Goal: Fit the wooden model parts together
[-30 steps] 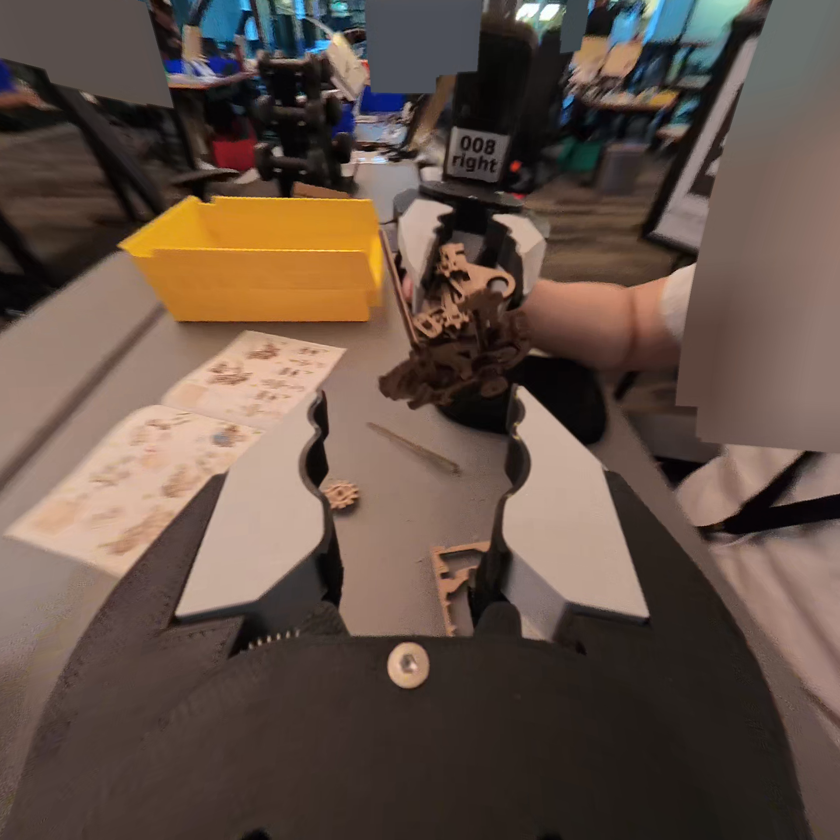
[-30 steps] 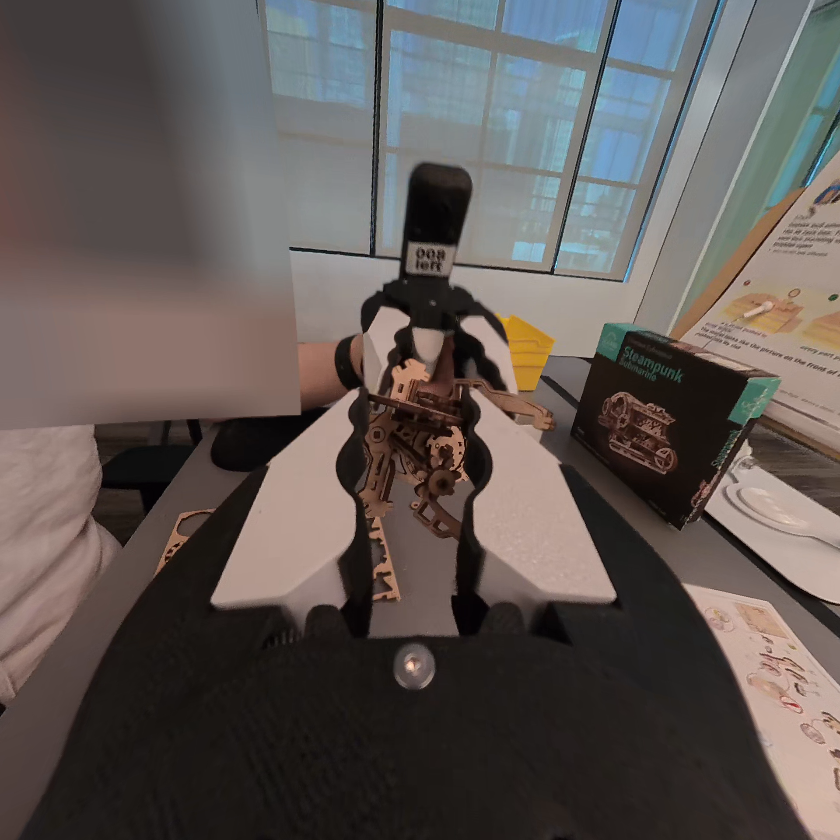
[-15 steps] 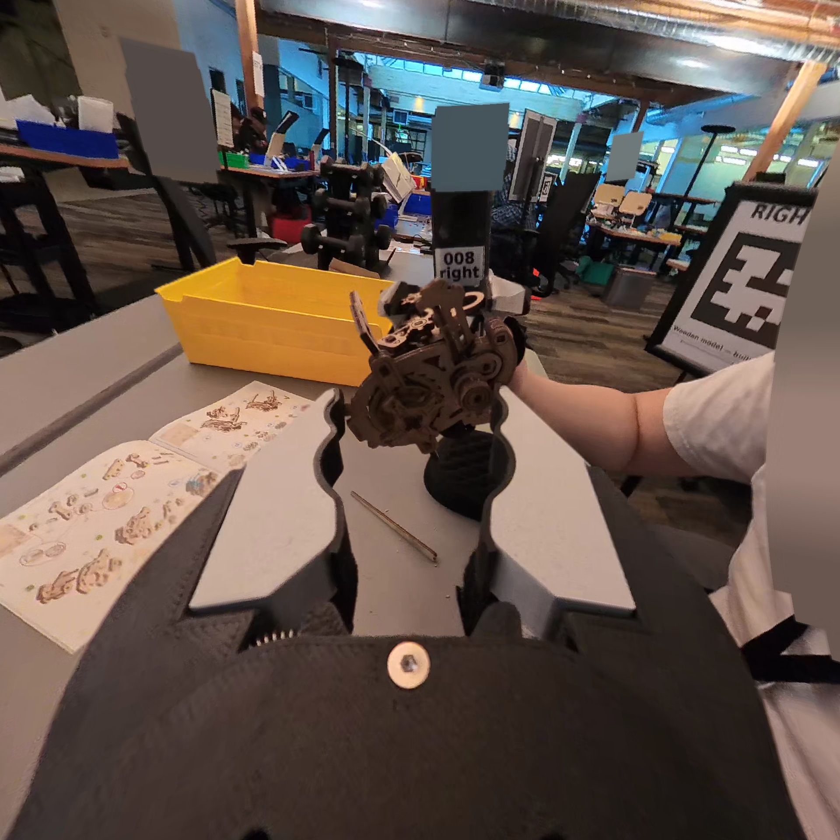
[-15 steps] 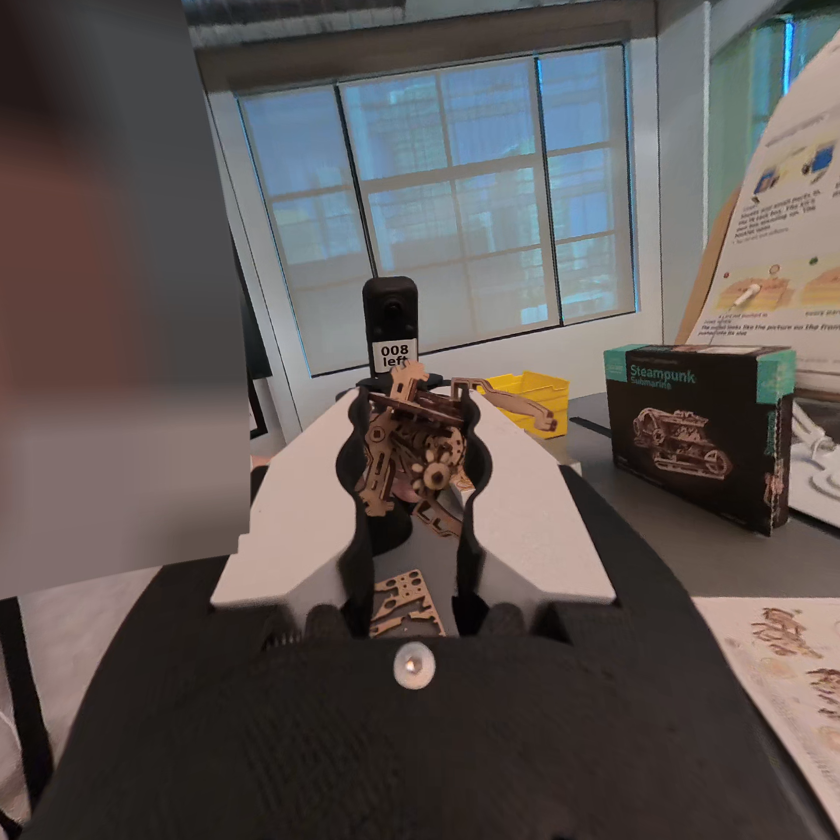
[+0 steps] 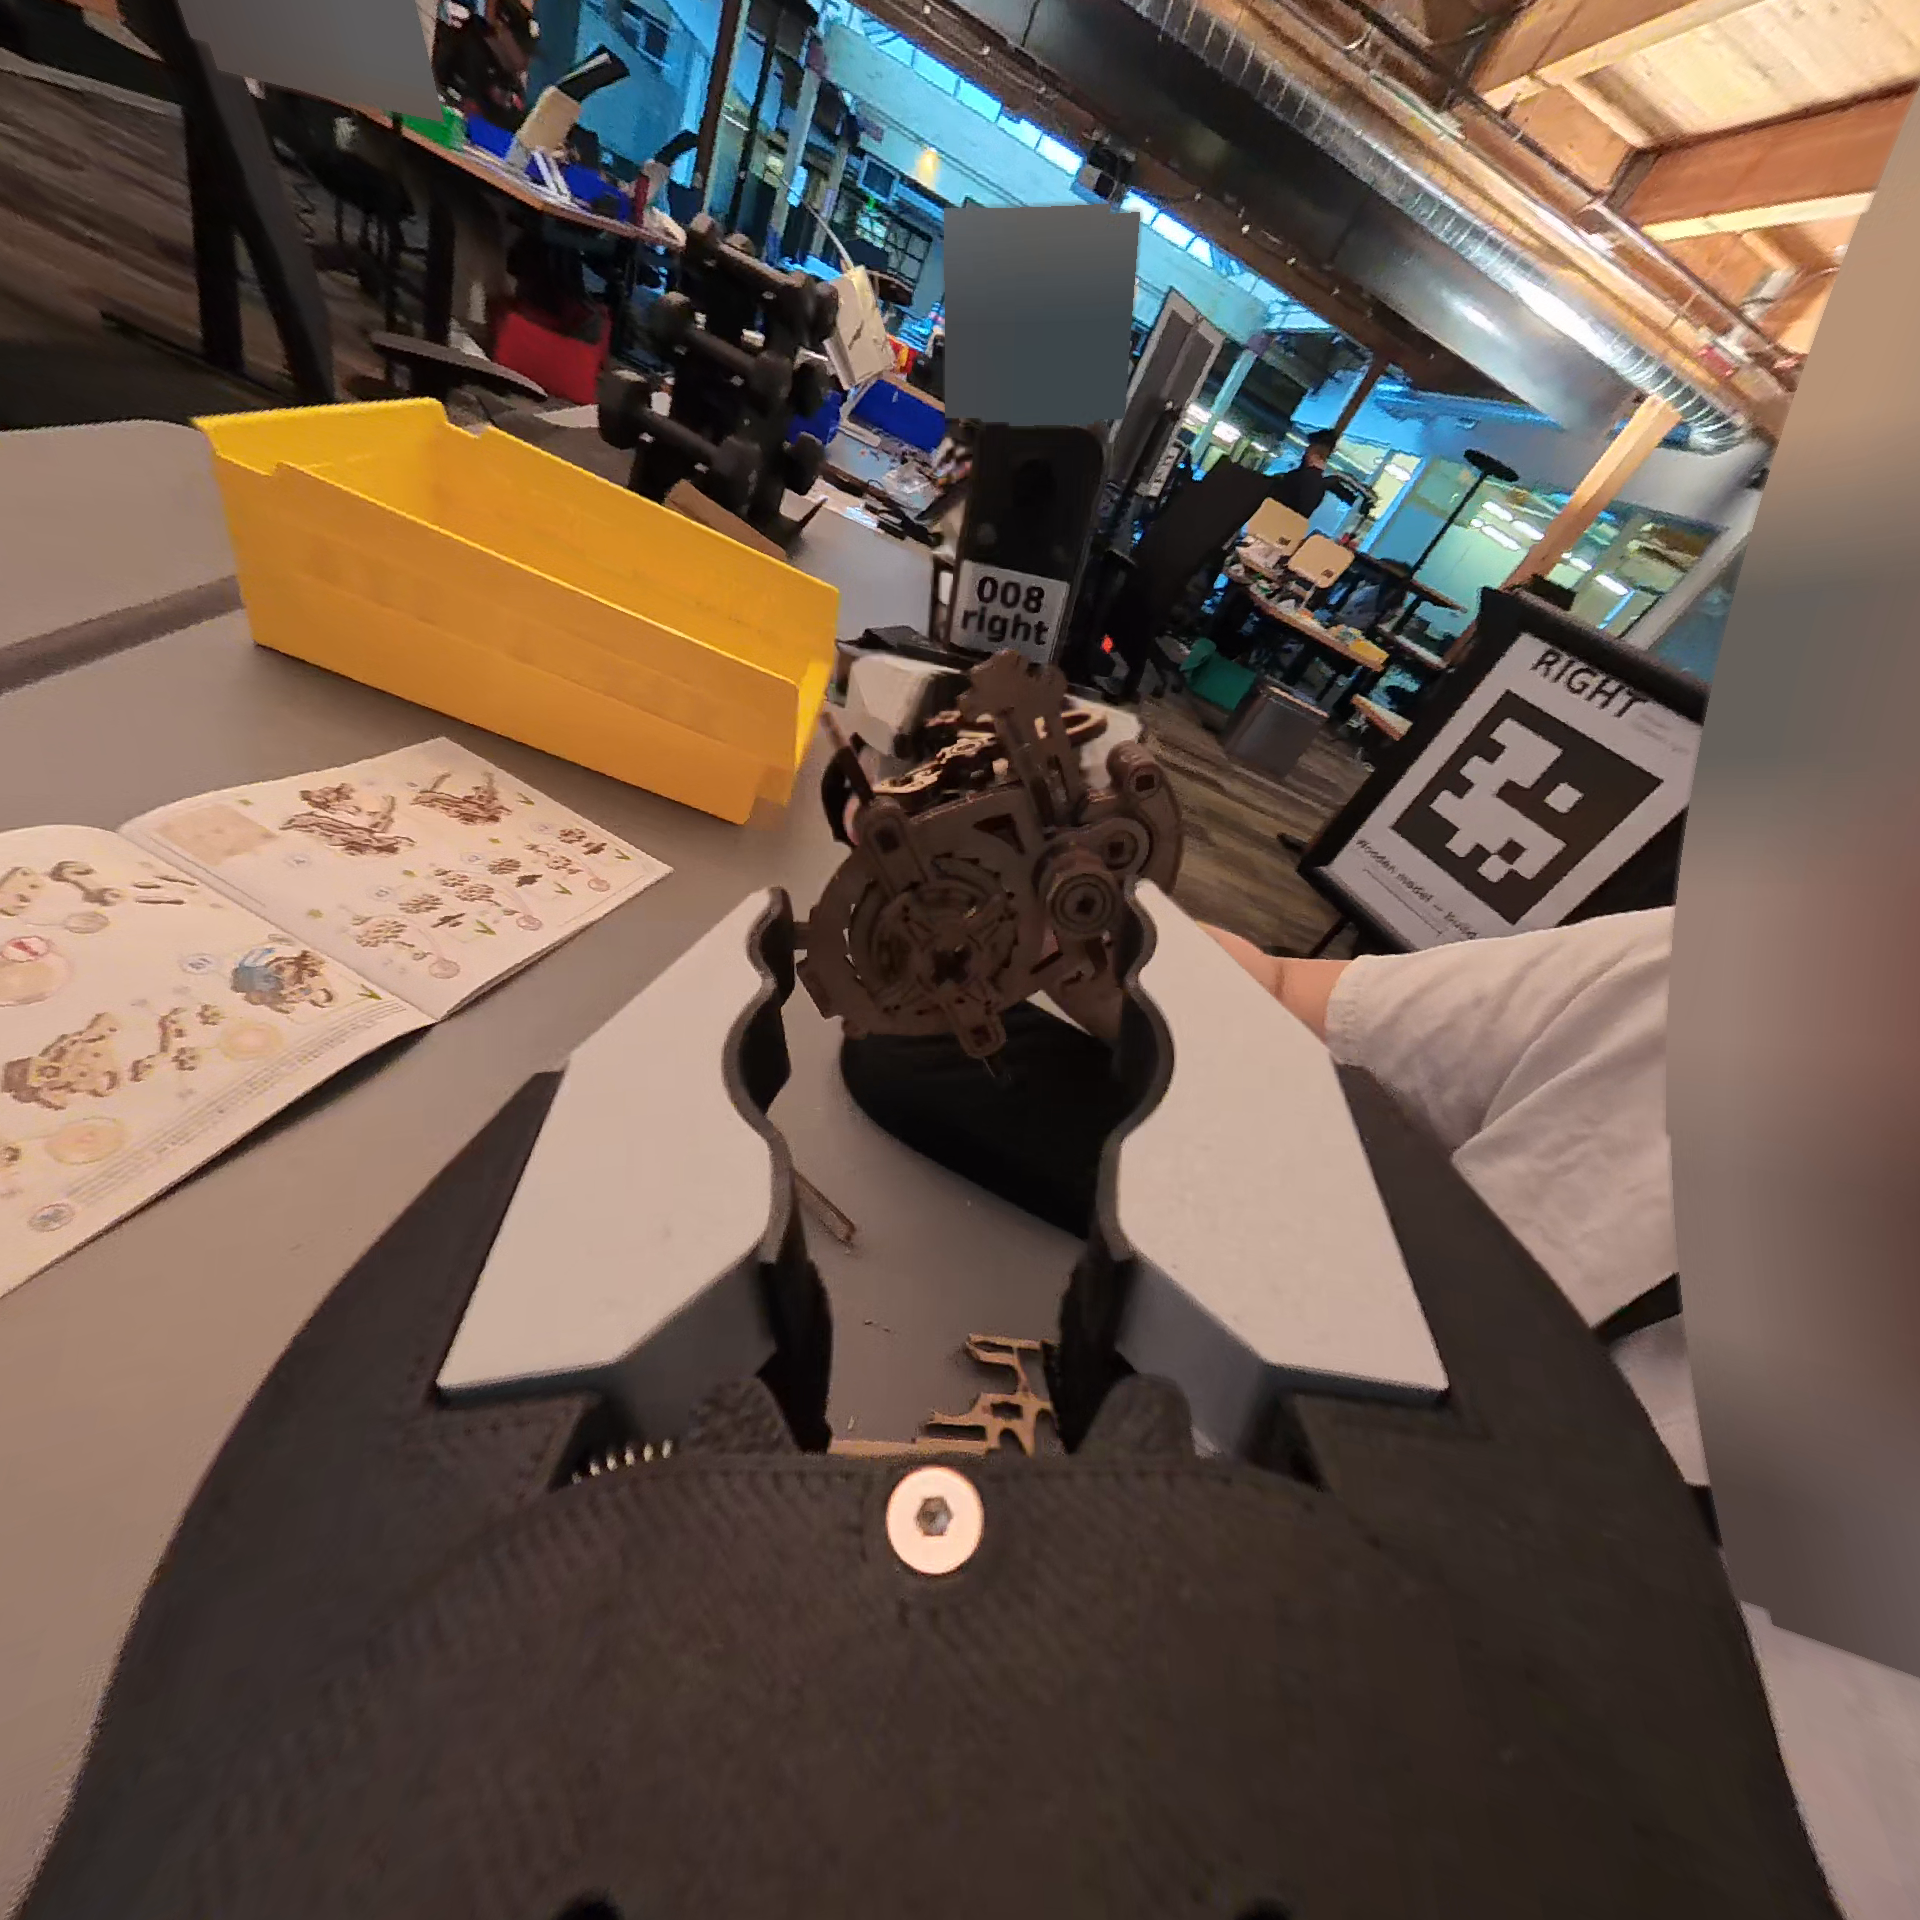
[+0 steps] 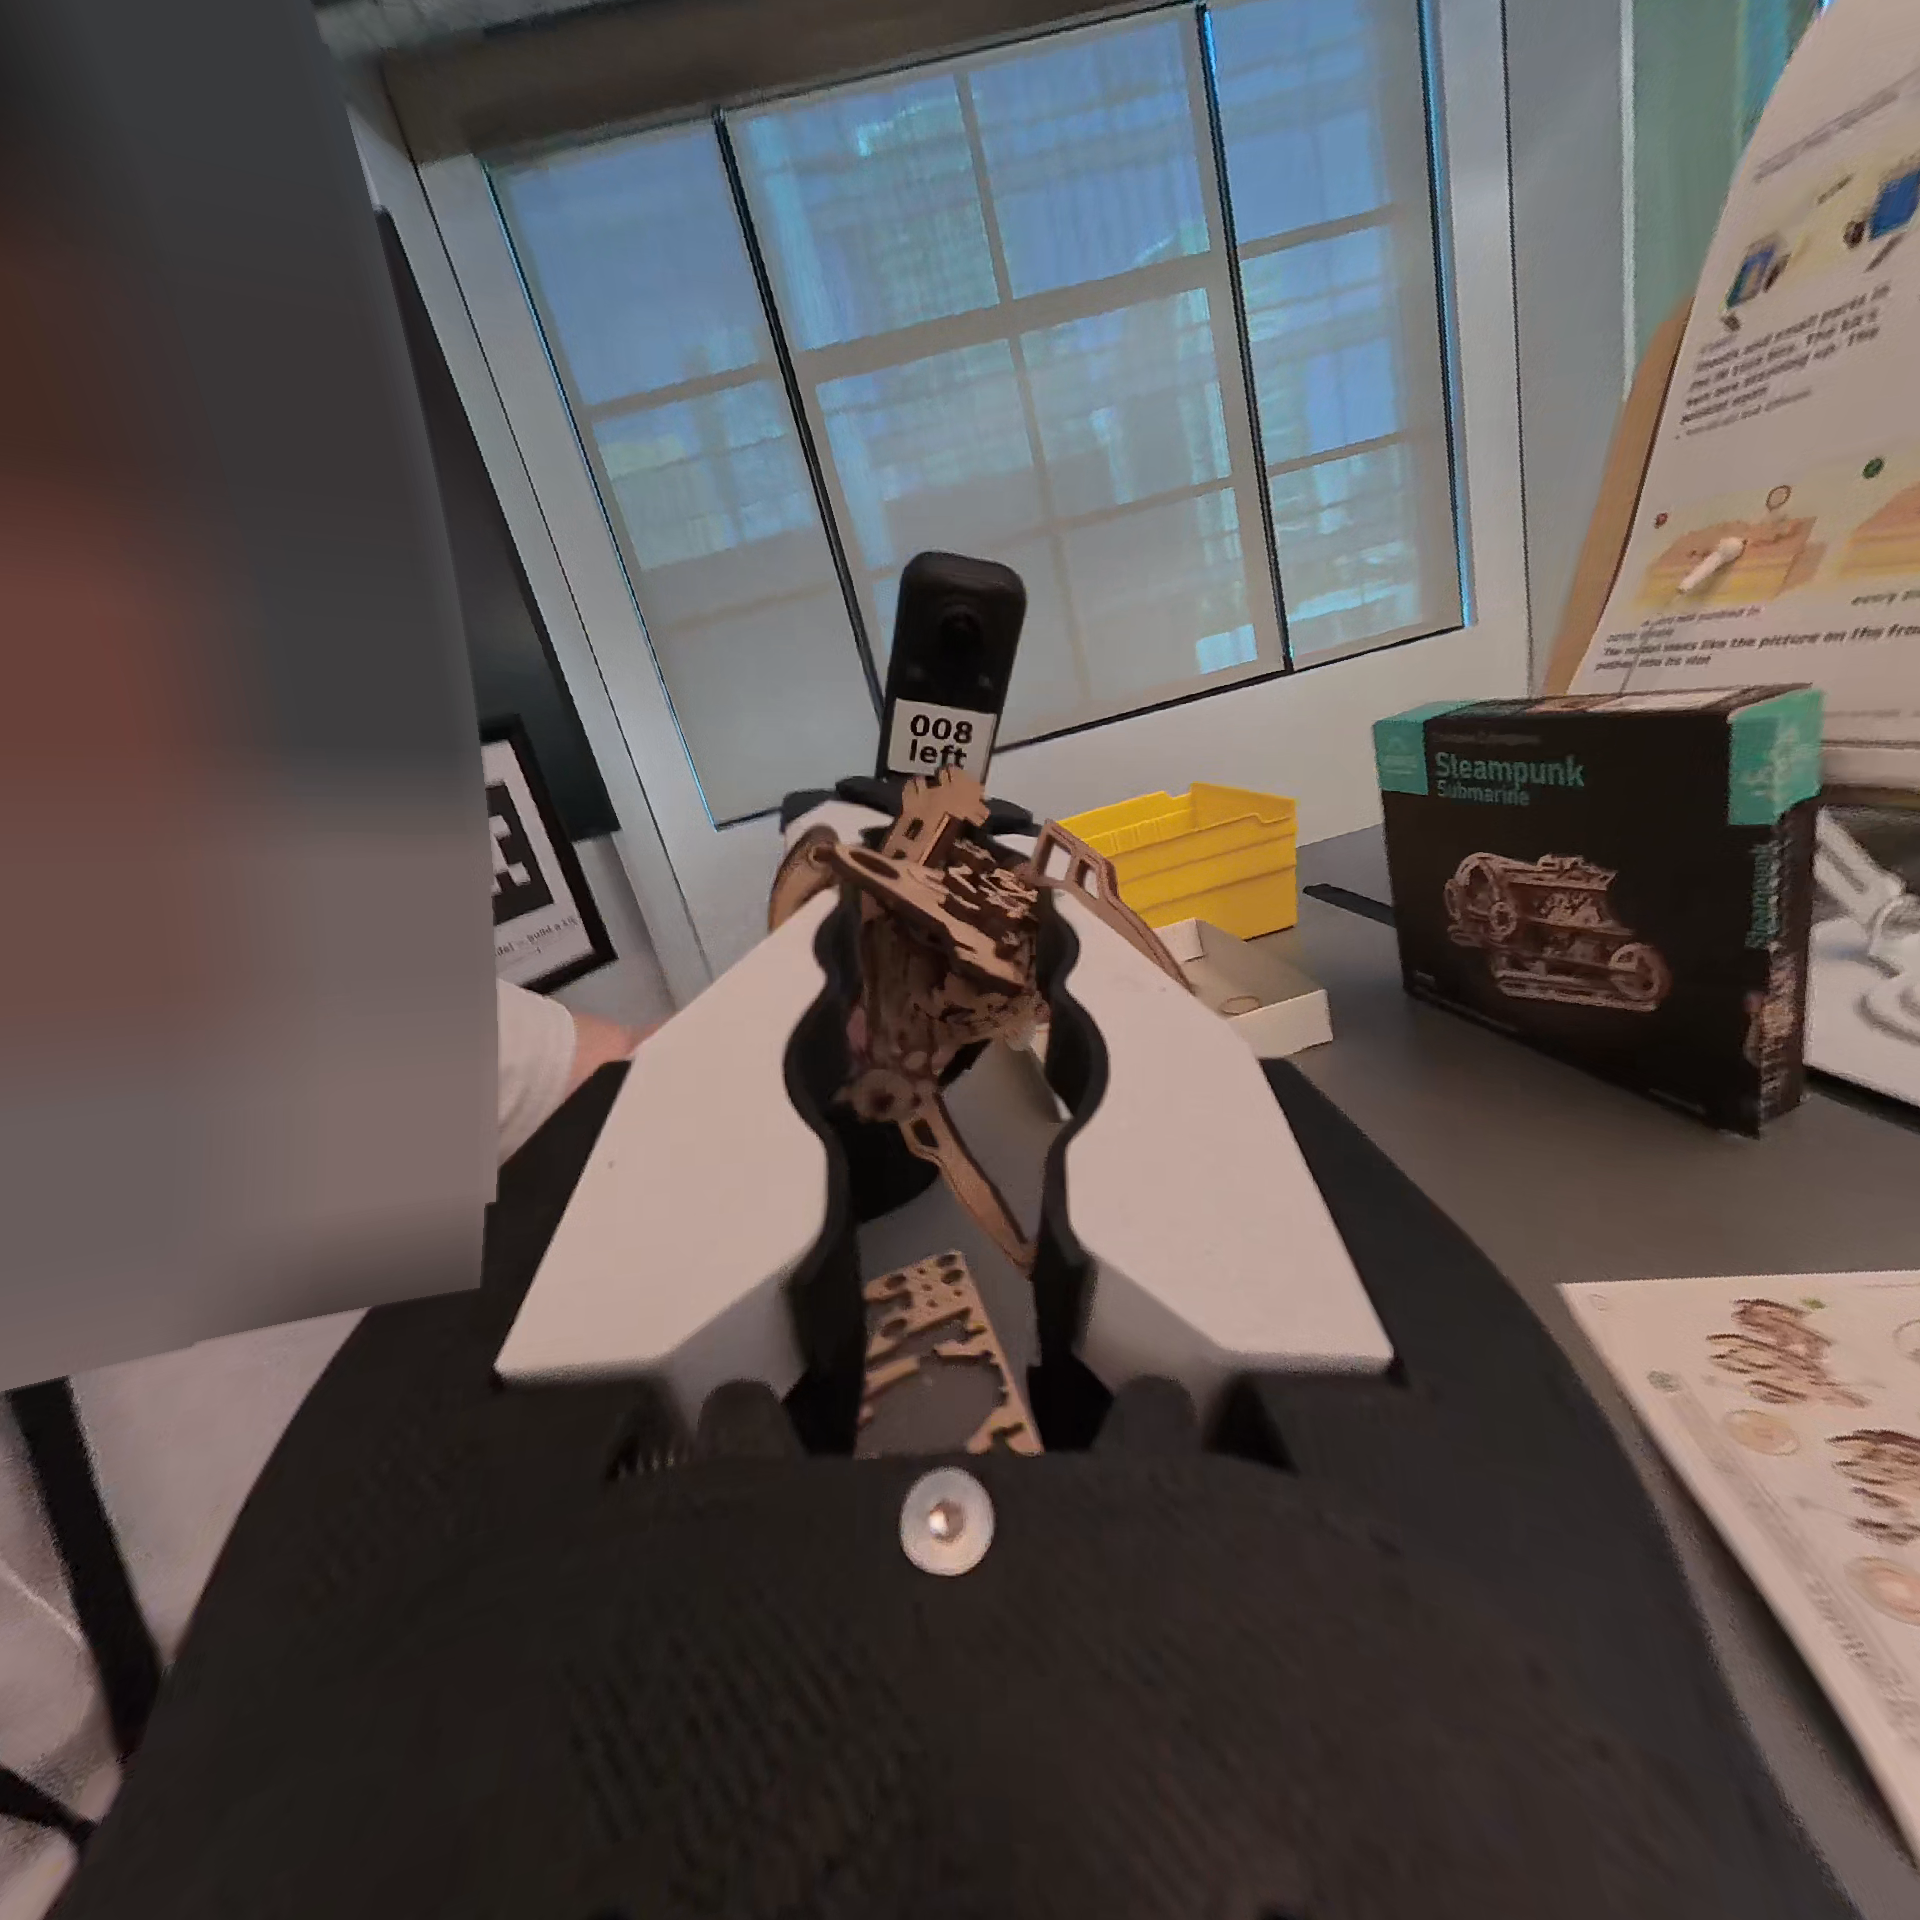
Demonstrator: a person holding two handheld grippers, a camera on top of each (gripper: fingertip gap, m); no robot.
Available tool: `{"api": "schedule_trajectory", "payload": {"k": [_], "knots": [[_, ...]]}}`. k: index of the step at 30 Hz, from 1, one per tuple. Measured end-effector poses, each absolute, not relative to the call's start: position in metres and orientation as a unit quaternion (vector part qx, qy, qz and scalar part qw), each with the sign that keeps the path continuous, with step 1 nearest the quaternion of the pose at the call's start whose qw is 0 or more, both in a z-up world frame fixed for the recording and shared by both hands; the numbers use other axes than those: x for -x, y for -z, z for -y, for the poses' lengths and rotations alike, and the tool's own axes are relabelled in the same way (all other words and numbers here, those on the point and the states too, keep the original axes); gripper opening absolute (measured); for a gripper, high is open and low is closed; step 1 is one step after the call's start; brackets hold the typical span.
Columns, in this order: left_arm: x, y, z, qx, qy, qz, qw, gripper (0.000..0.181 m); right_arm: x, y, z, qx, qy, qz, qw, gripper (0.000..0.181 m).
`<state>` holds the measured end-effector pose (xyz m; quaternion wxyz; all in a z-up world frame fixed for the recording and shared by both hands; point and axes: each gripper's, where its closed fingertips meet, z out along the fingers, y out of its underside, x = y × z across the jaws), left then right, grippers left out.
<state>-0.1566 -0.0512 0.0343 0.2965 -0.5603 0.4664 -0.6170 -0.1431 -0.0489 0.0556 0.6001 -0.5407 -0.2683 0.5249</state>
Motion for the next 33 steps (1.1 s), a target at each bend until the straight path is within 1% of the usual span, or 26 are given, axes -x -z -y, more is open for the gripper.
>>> {"api": "schedule_trajectory", "payload": {"k": [1,5,8,10,11,15,28,30,33], "knots": [[0.157,-0.034,0.052,0.560,0.620,-0.468,0.290,0.060,0.143,-0.055,0.049,0.541,-0.503,0.282,0.612,0.028],[0.158,-0.033,0.053,0.555,0.607,-0.486,0.296,0.060,0.140,-0.056,0.053,0.533,-0.377,0.348,0.672,0.030],[0.159,-0.032,0.058,0.550,0.580,-0.515,0.309,0.060,0.138,-0.065,0.061,0.494,-0.210,0.406,0.739,0.030],[0.159,-0.033,0.062,0.543,0.566,-0.531,0.321,0.060,0.145,-0.060,0.069,0.469,-0.108,0.468,0.741,0.029],[0.159,-0.033,0.063,0.543,0.556,-0.538,0.327,0.060,0.148,-0.058,0.072,0.460,-0.069,0.487,0.739,0.024],[0.158,-0.028,0.066,0.545,0.514,-0.564,0.347,0.060,0.153,-0.053,0.073,0.450,0.030,0.520,0.726,0.019],[0.159,-0.021,0.059,0.530,0.335,-0.635,0.451,0.061,0.151,-0.035,0.066,0.449,0.162,0.565,0.673,0.019],[0.158,-0.021,0.056,0.508,0.299,-0.647,0.484,0.061,0.150,-0.034,0.065,0.449,0.155,0.566,0.673,0.019],[0.157,-0.022,0.052,0.458,0.245,-0.665,0.537,0.061,0.147,-0.033,0.067,0.461,0.096,0.563,0.679,0.023]]}}
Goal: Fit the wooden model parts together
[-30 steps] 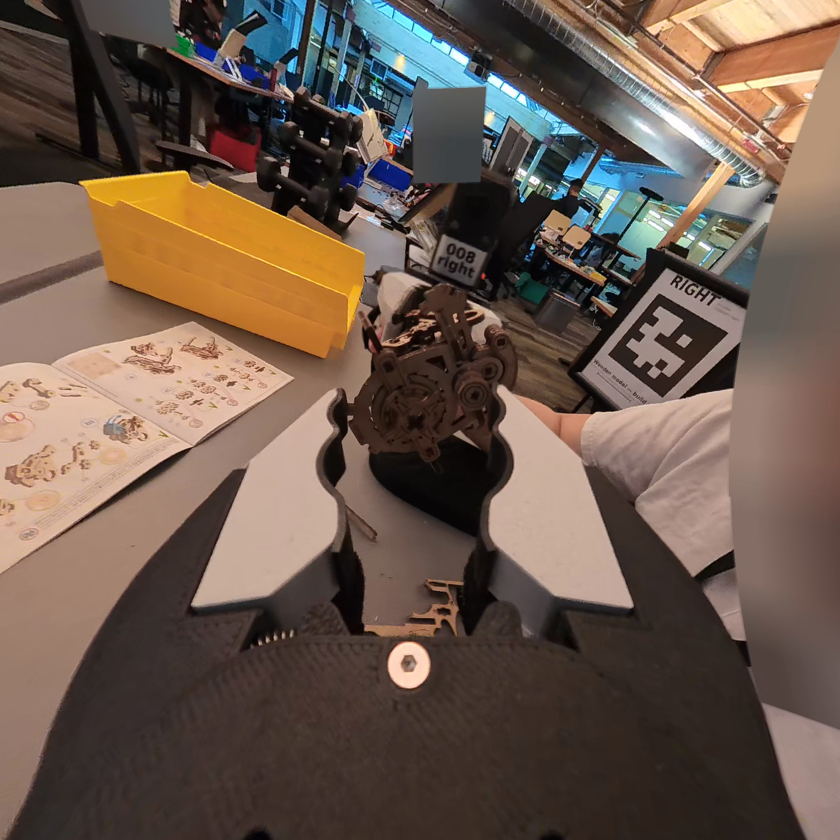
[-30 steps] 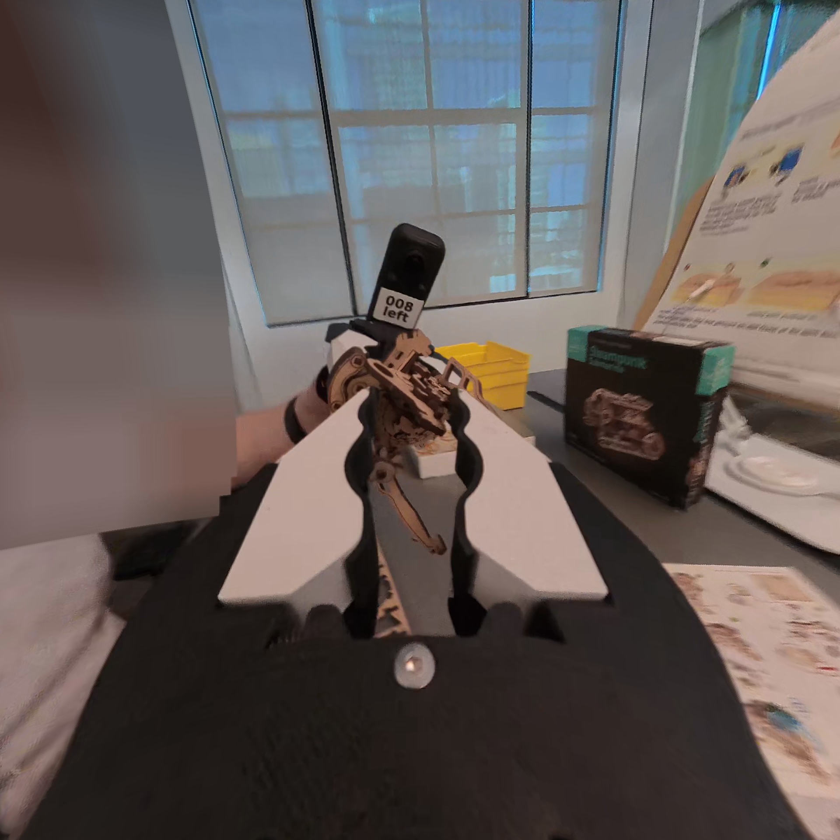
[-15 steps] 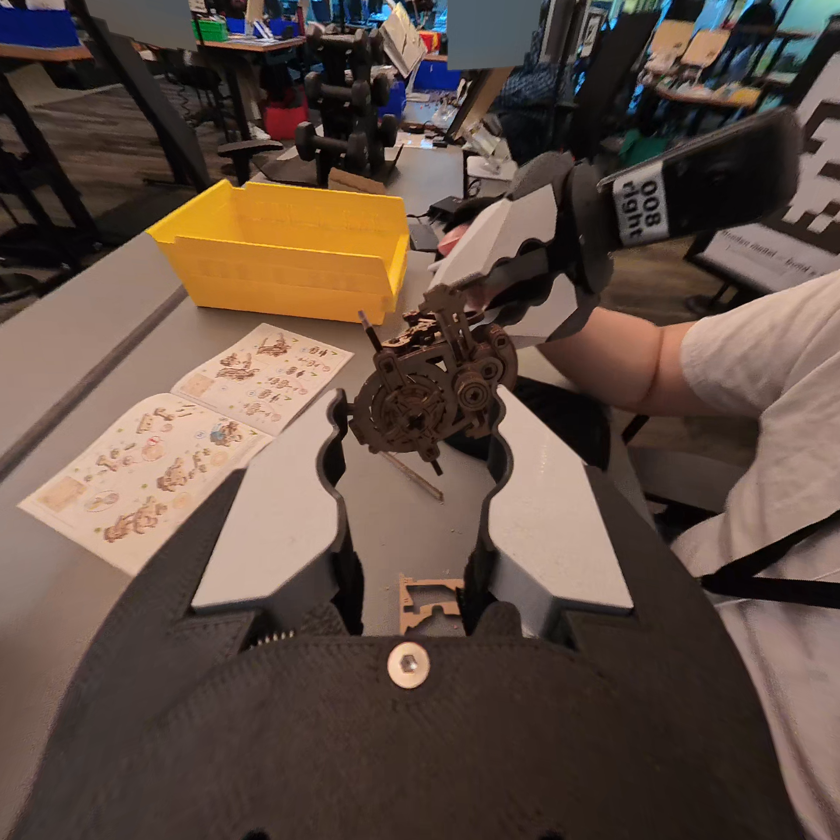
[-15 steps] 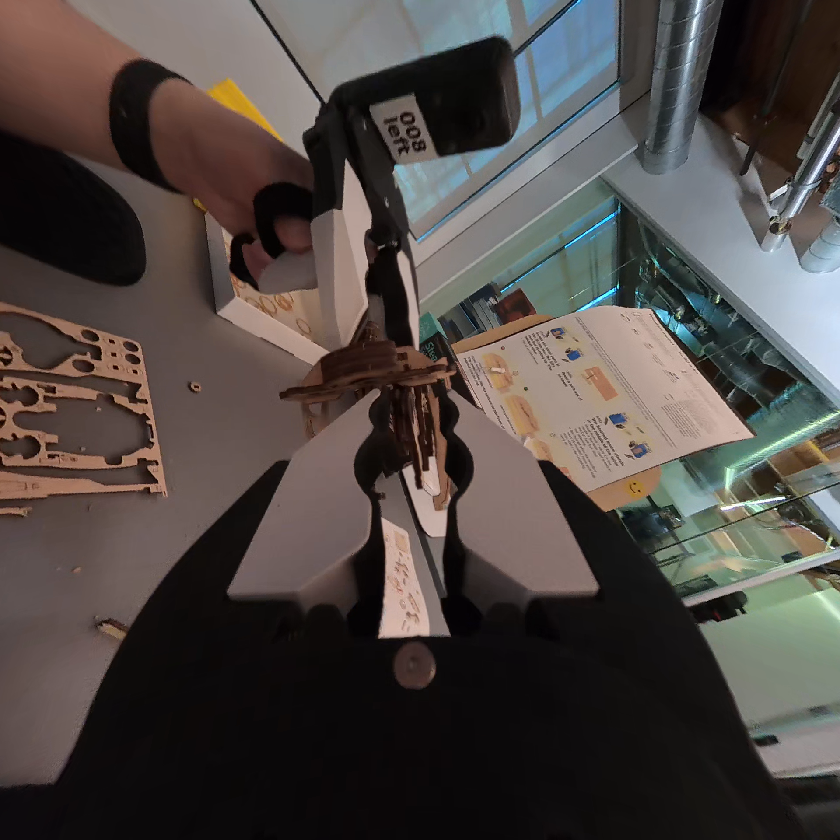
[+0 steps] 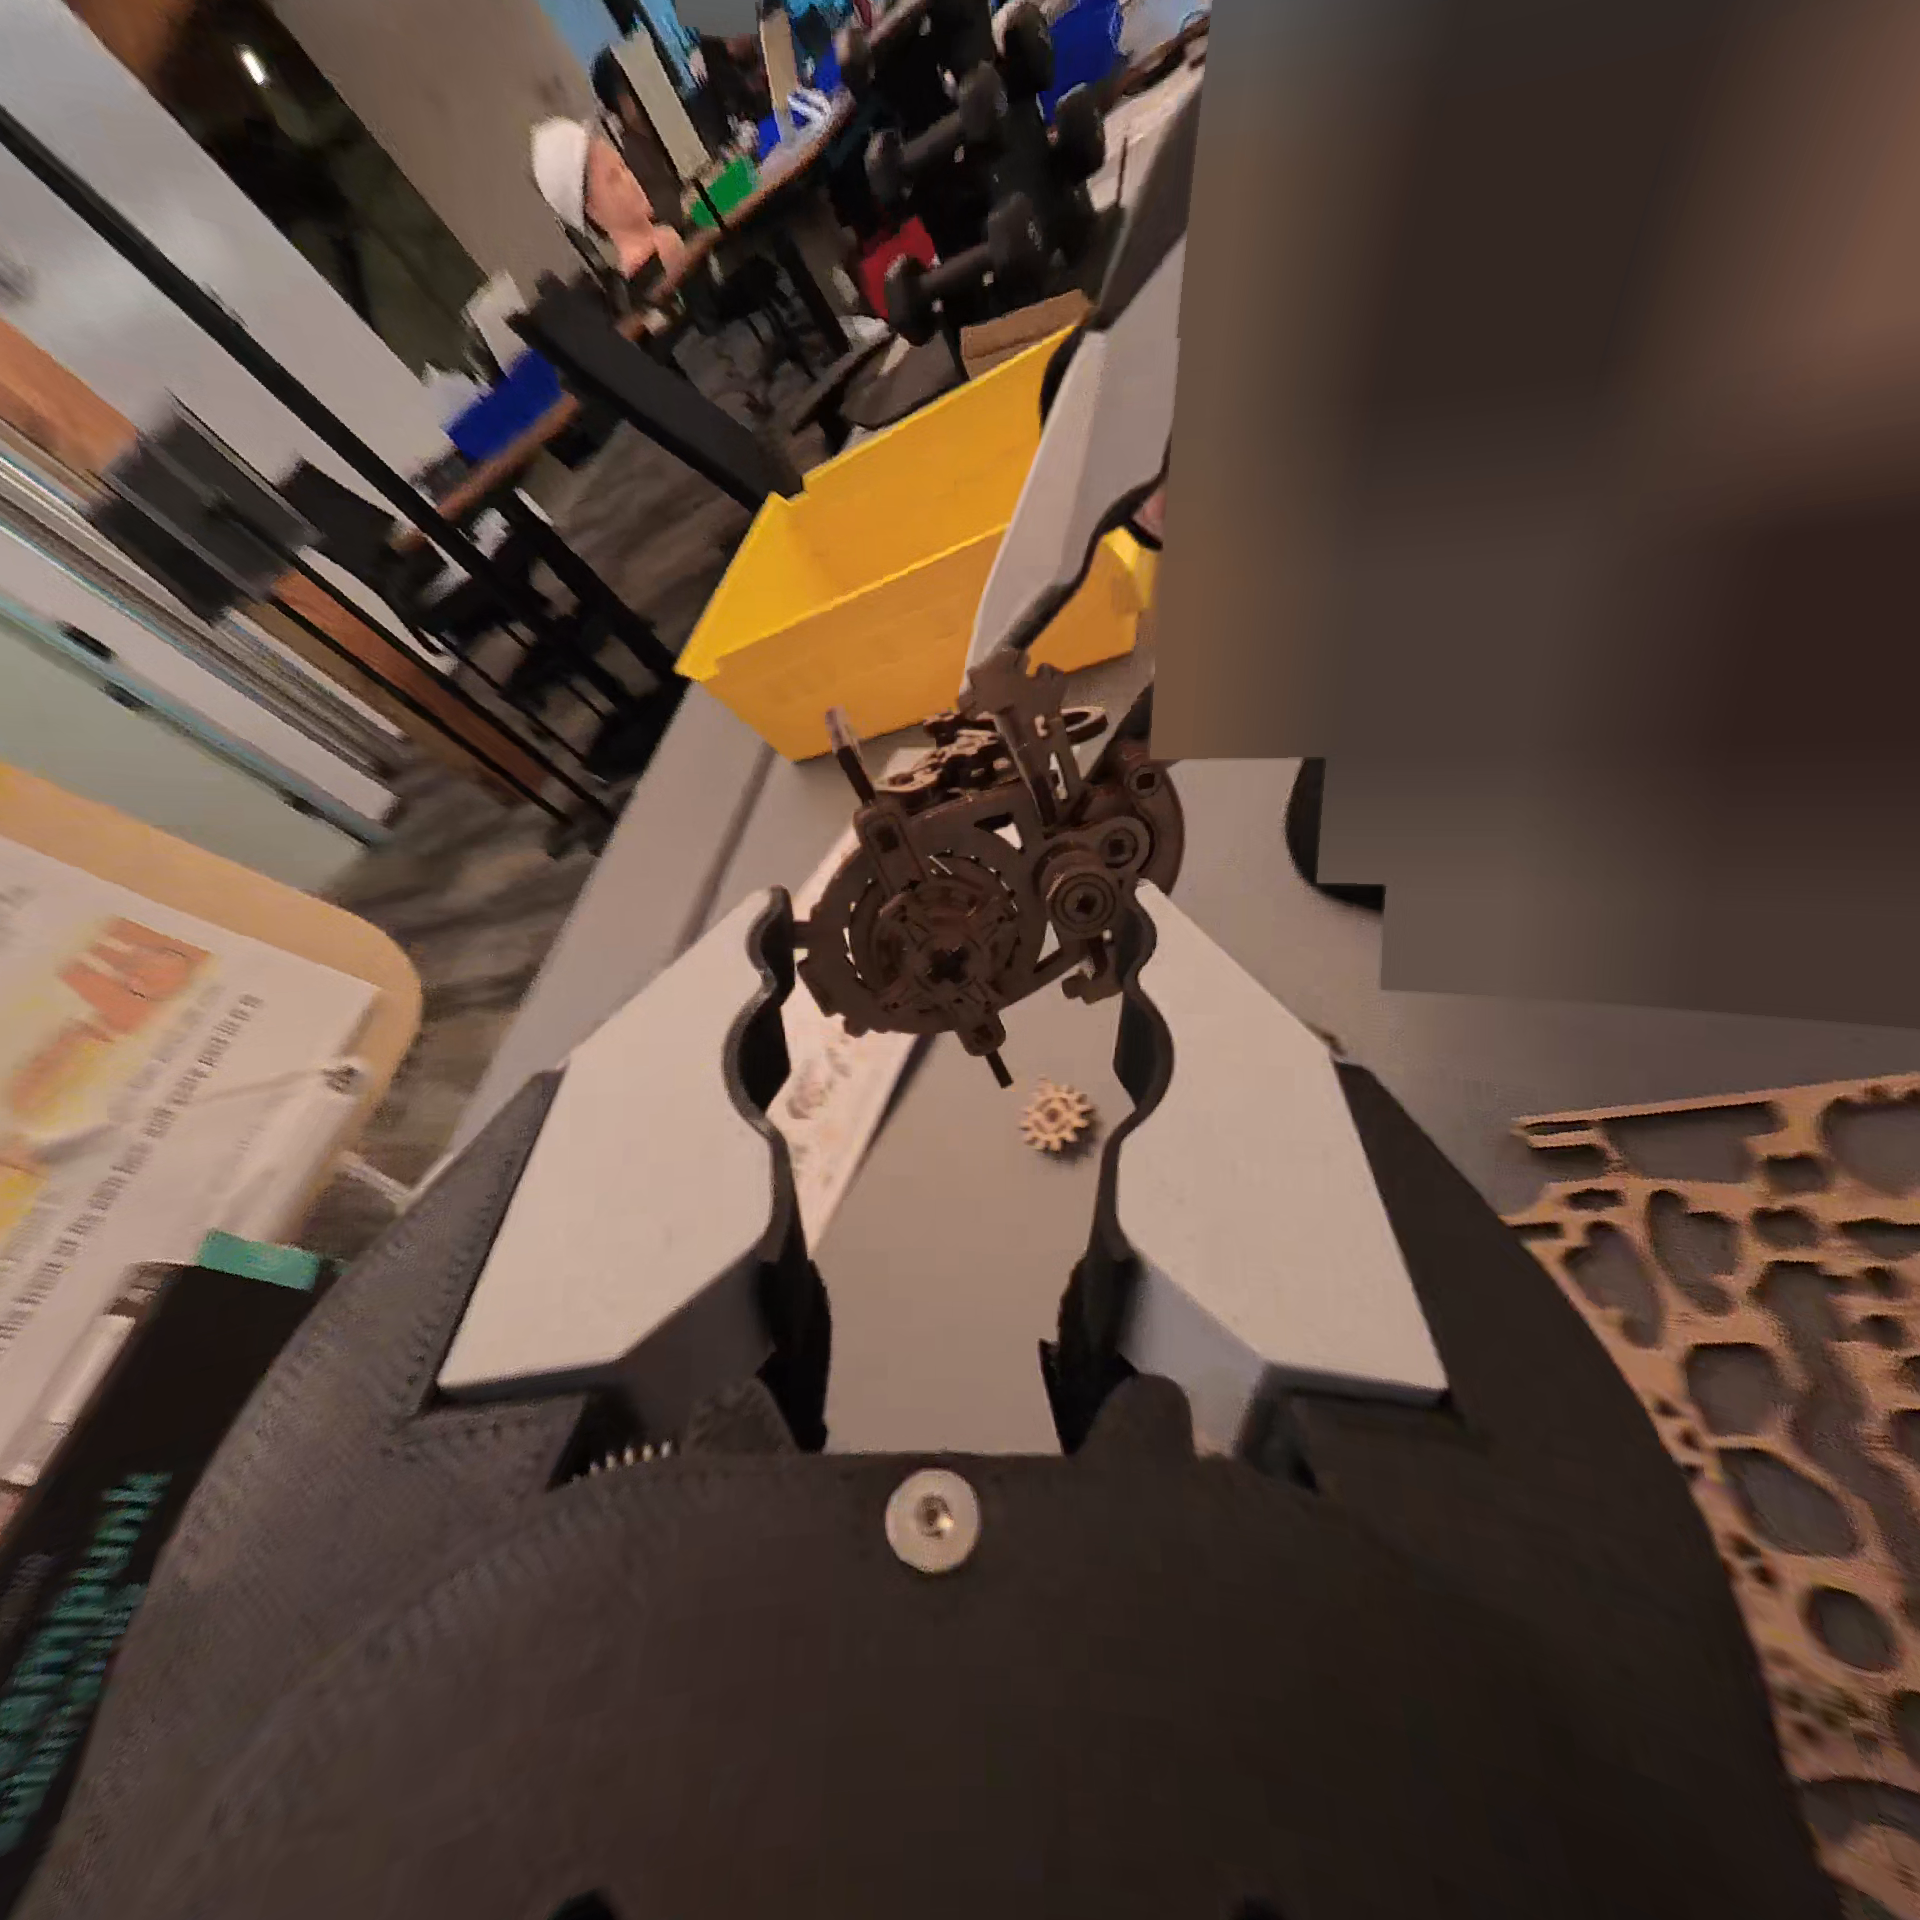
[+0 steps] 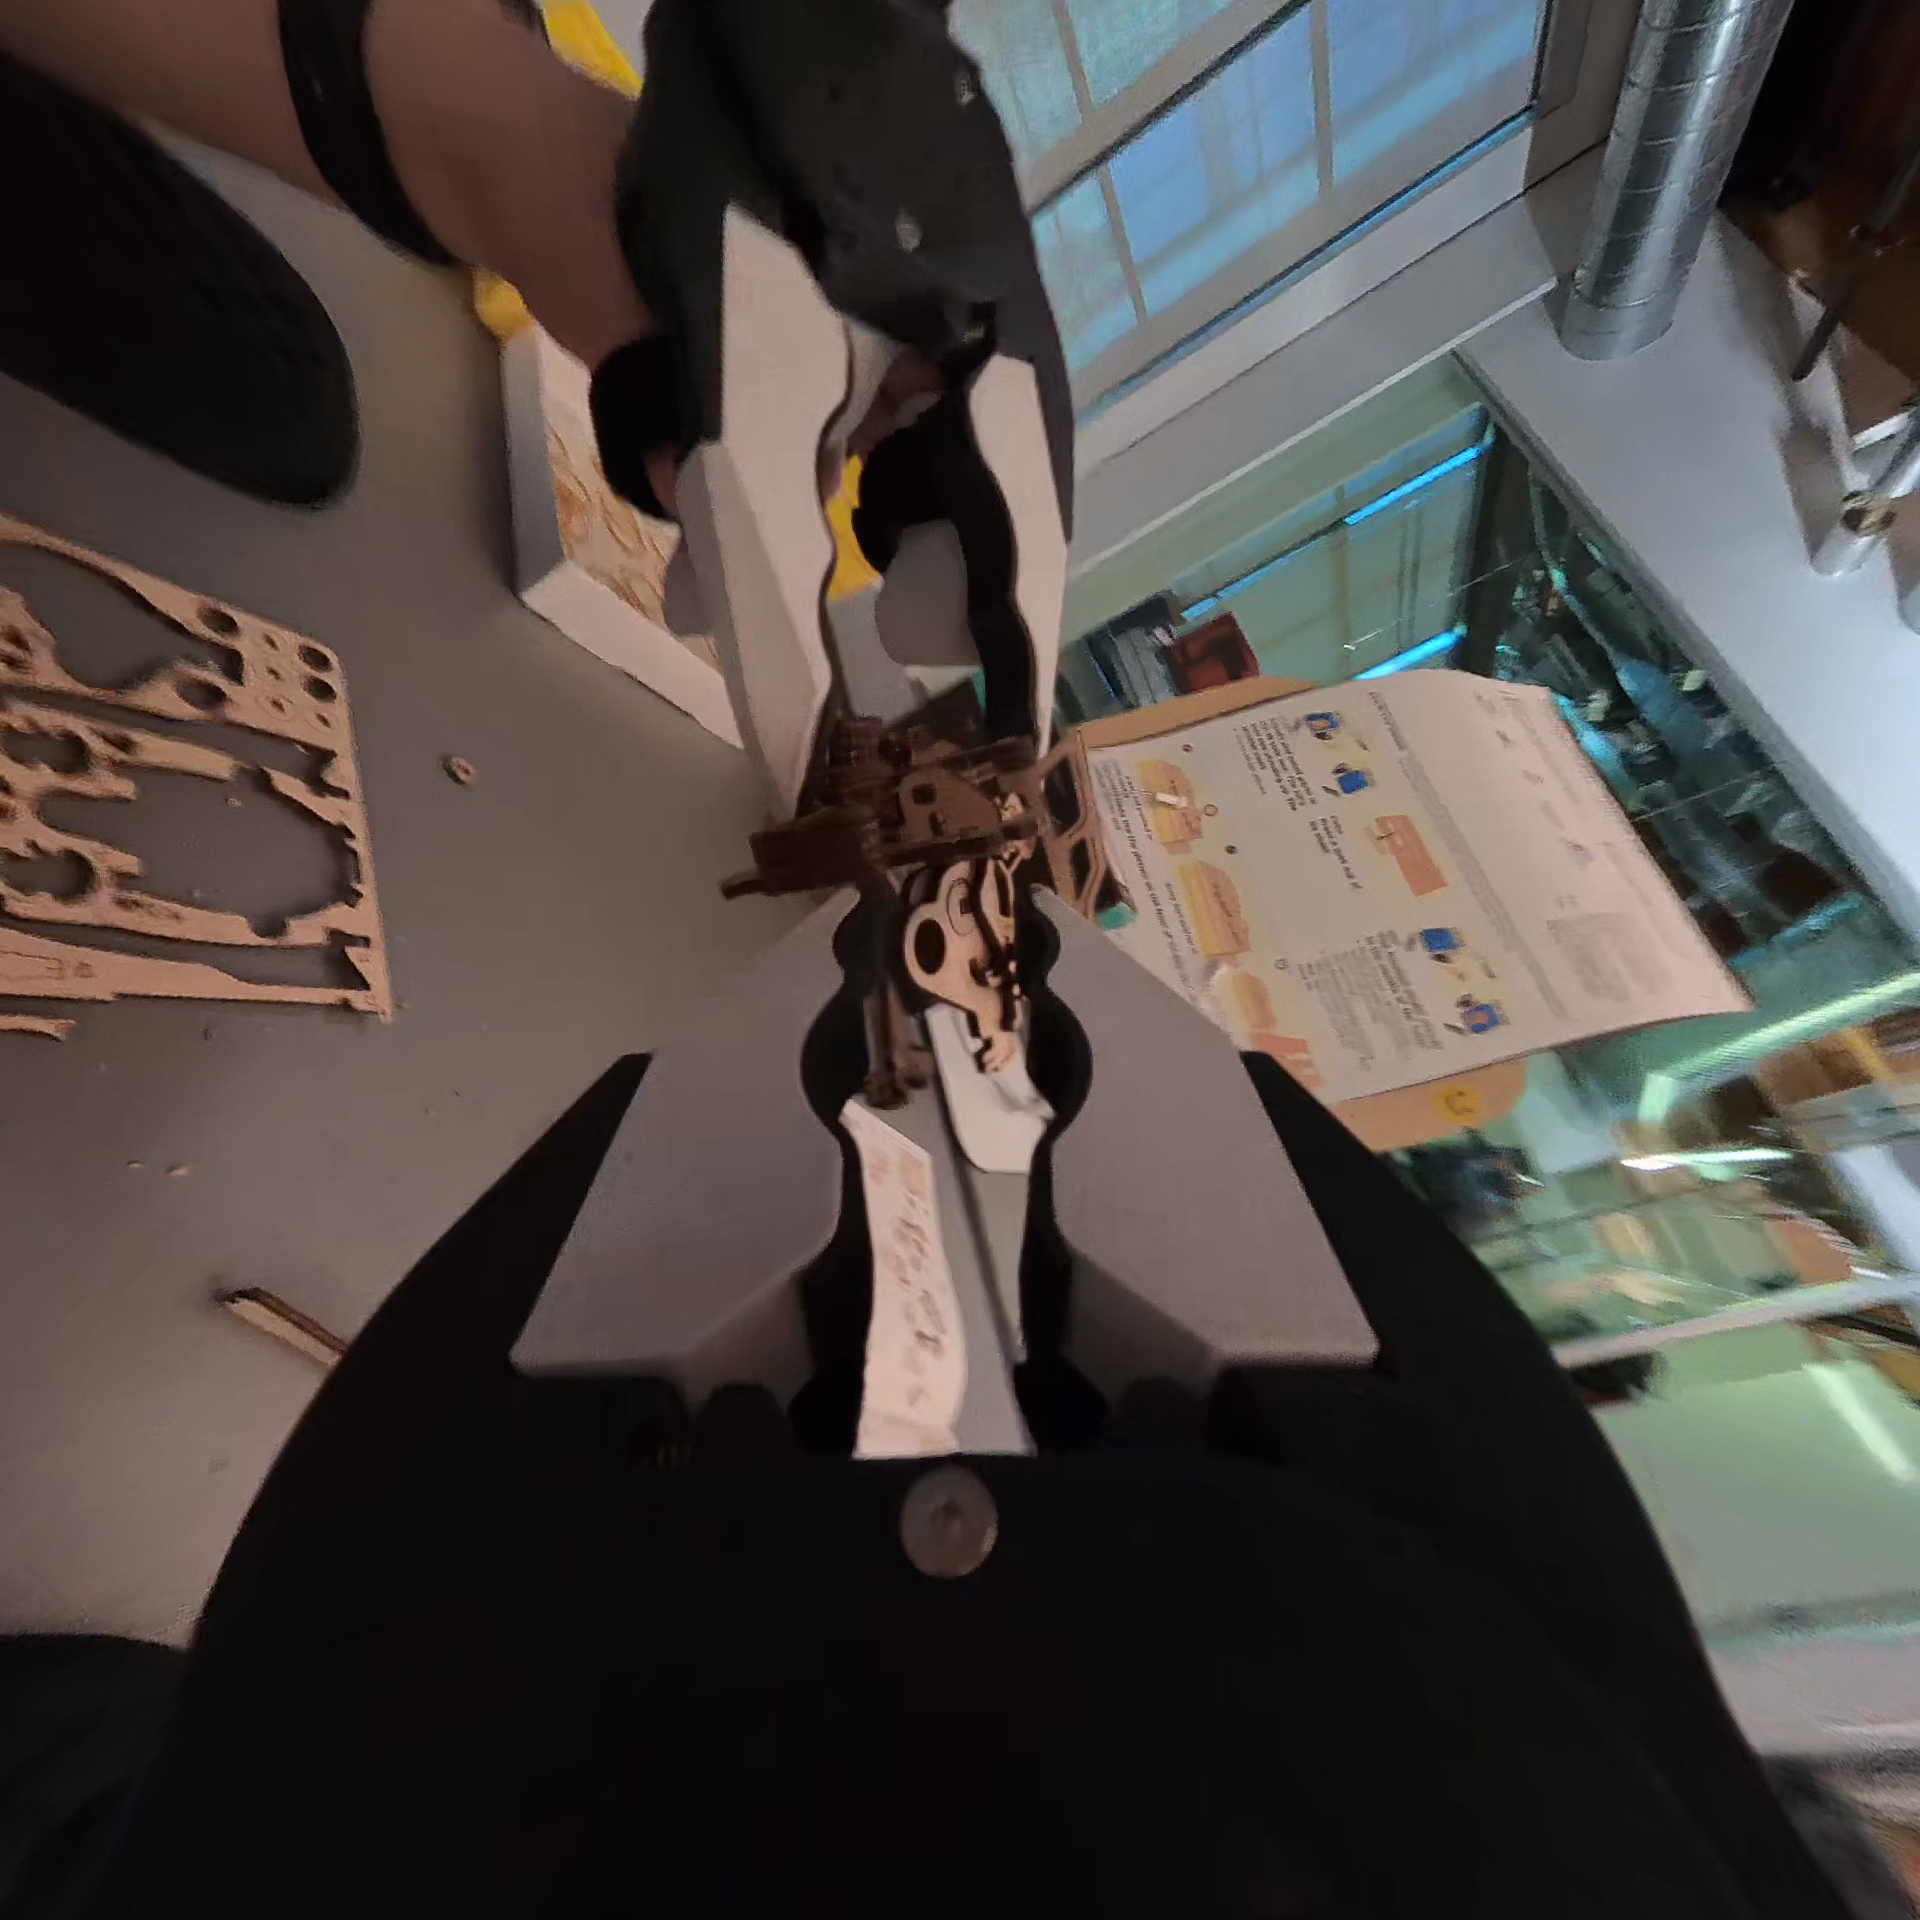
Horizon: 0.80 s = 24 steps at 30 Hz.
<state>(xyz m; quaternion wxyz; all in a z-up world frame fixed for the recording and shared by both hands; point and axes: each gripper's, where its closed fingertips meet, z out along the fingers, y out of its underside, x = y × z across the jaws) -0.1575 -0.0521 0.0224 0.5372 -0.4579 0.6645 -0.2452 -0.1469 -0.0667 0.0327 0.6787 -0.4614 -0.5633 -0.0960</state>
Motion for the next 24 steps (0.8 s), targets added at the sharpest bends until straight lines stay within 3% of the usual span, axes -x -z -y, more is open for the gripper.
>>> {"api": "schedule_trajectory", "payload": {"k": [9,24], "knots": [[0.161,-0.022,0.057,0.378,0.185,-0.696,0.582,0.060,0.151,-0.034,0.089,0.509,-0.188,0.542,0.642,0.038],[0.156,-0.006,0.059,0.351,0.109,-0.724,0.584,0.060,0.160,-0.016,0.069,0.532,-0.099,0.545,0.640,0.035]]}}
